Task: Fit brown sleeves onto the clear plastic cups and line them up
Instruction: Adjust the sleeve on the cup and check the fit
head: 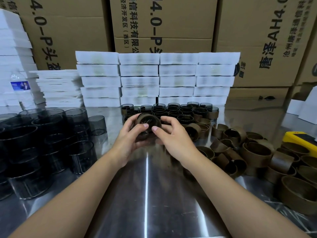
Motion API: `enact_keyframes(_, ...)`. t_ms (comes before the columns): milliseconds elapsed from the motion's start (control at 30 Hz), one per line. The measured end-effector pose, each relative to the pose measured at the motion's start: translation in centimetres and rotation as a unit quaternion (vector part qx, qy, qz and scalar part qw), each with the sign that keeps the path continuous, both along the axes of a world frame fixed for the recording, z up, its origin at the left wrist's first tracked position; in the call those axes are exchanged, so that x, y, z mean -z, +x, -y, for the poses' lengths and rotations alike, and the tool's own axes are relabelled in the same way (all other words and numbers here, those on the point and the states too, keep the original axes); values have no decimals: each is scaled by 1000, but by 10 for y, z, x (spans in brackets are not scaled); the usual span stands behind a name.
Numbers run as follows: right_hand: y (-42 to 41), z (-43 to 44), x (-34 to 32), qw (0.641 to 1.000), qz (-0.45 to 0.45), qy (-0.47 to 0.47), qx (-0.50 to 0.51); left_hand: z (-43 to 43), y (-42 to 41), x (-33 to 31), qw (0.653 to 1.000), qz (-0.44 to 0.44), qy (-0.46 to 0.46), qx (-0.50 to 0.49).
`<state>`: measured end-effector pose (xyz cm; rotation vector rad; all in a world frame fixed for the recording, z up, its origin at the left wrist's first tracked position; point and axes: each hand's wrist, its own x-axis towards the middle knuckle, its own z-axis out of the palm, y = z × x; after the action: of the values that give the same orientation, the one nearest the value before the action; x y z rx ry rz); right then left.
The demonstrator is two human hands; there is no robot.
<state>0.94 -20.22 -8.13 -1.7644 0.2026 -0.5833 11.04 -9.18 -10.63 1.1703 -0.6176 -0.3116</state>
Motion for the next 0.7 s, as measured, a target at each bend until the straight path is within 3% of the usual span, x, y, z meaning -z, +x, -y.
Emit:
enact_keyframes(267, 0, 6, 1, 998, 16, -40, 49, -3, -2, -1, 998, 38, 20, -37)
enact_keyframes(700, 2, 8, 2, 997, 13, -41, 62, -6, -5, -6, 999, -8, 30, -17)
